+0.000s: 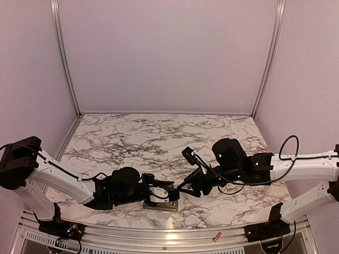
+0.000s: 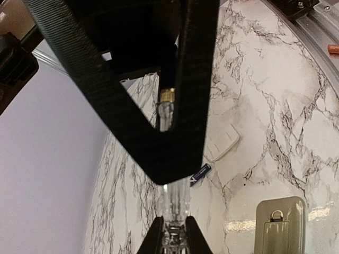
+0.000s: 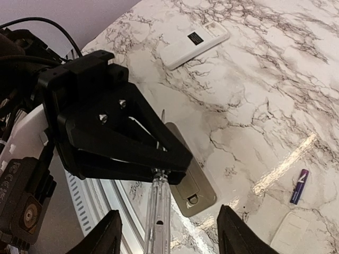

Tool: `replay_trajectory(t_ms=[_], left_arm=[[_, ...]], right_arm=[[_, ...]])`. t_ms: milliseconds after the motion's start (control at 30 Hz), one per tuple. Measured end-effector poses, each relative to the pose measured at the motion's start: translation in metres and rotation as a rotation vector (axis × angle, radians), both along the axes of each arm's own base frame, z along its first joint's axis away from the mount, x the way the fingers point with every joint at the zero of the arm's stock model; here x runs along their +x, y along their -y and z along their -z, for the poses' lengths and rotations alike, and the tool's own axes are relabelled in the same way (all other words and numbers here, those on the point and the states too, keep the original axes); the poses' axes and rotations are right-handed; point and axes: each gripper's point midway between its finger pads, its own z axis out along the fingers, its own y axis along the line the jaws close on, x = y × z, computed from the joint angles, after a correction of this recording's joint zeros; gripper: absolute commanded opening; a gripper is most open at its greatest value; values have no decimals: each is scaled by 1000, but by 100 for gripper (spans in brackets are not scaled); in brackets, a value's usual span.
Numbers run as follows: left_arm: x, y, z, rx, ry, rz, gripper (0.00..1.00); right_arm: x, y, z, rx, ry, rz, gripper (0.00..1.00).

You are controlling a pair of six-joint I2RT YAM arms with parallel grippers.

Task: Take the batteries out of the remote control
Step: Pass from the right arm to the left

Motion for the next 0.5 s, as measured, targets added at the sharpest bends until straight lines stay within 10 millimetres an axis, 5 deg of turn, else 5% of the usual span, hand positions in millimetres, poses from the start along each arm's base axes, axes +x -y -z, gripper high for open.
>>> replay_trajectory(t_ms=[500], left_arm=[[-3, -2, 0, -38, -118, -25, 0]], right_arm=[[3, -15, -9, 64, 1, 52, 50]])
